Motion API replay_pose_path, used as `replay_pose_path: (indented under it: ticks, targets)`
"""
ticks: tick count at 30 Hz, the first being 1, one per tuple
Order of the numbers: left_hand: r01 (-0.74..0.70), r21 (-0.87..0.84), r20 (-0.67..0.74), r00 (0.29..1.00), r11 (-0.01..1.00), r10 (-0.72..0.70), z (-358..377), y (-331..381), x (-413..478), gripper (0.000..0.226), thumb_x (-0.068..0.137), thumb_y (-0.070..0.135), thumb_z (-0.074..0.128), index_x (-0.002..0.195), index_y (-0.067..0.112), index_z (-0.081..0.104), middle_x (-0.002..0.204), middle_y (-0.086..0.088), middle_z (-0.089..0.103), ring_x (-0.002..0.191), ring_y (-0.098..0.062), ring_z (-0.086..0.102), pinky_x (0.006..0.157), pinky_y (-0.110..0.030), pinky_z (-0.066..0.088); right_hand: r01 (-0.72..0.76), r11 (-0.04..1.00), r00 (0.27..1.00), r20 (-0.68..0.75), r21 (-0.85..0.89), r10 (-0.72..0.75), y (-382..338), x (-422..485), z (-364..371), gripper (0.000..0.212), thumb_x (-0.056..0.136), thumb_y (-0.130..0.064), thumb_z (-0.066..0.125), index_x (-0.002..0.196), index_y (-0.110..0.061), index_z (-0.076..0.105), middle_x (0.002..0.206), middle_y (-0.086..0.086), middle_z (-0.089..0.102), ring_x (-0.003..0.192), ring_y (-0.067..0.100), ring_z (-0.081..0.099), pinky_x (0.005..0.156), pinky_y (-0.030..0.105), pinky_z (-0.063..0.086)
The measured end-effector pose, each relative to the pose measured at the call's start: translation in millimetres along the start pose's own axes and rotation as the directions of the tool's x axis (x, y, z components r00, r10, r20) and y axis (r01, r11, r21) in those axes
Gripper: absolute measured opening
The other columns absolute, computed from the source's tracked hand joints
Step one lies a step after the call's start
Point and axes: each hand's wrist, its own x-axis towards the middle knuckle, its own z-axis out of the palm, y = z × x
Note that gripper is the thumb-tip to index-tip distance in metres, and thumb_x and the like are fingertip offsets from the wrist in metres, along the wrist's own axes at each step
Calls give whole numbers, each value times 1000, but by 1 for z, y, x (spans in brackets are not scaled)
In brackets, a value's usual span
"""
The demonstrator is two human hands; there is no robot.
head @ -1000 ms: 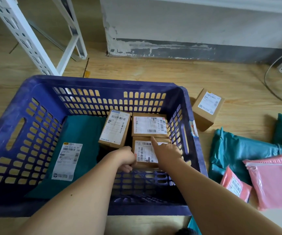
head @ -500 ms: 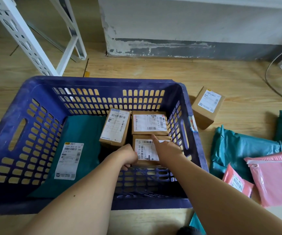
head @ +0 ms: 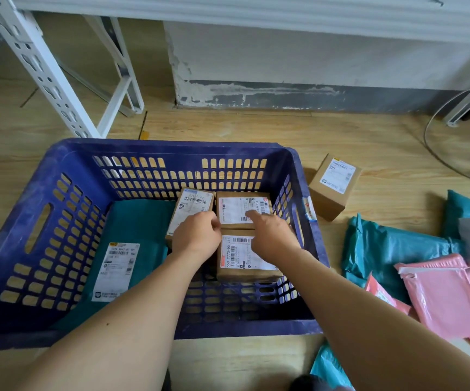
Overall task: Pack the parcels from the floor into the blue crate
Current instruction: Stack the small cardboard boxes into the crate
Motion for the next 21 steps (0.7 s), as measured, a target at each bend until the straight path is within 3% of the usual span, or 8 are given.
replay_pose_path:
  ticks: [3, 5, 10, 15, 19, 21]
  targets:
    - [-33, -28, -105, 994, 999, 30, -6, 5, 1, 19, 93, 22, 50, 107, 20, 62, 113, 1, 63, 98, -20, 58, 68, -28, 41, -24, 989, 990, -136, 144, 44, -7, 9, -8, 55, 84, 0, 47, 136, -19, 44, 119, 7, 59, 103, 26, 58, 74, 31, 47]
    - [-18, -38, -125, 992, 999, 13, -4, 0, 5, 25, 91, 24, 54, 115, 18, 58, 120, -2, 56, 105, -22, 55, 73, -31, 43, -45, 972, 985, -154, 230, 82, -11, 17, -7, 51, 85, -2, 48, 132, -20, 49, 121, 4, 59, 103, 23, 57, 72, 28, 46]
    - [127, 16, -59, 990, 992, -126, 12, -30, 25, 69, 83, 35, 65, 140, 17, 31, 143, -12, 30, 130, -29, 33, 97, -43, 41, -85, 946, 990, -81, 313, 116, -15, 35, 10, 47, 83, -2, 47, 124, -22, 56, 120, 2, 58, 95, 23, 58, 73, 32, 54]
    - [225, -50, 5, 974, 973, -225, 27, -52, 44, 100, 73, 50, 72, 146, 16, 13, 150, -17, 18, 137, -34, 22, 105, -53, 35, -104, 955, 994, 1, 276, 107, -13, 45, 25, 43, 86, -4, 49, 124, -22, 56, 121, 1, 58, 98, 23, 59, 67, 28, 47]
    - [172, 35, 14, 985, 984, -173, 33, -44, 55, 111, 71, 39, 77, 149, 20, -1, 151, -16, 17, 137, -34, 23, 106, -52, 34, -114, 961, 993, 16, 253, 113, -10, 51, 31, 40, 87, -6, 52, 123, -22, 57, 119, 2, 59, 97, 23, 60, 65, 27, 44]
    - [214, 63, 30, 976, 975, -216, 31, -39, 57, 115, 70, 34, 78, 149, 21, -5, 148, -17, 21, 134, -34, 25, 105, -49, 35, -127, 959, 992, 16, 253, 127, -9, 53, 32, 40, 86, -7, 54, 123, -23, 57, 116, 3, 62, 94, 23, 61, 66, 29, 49]
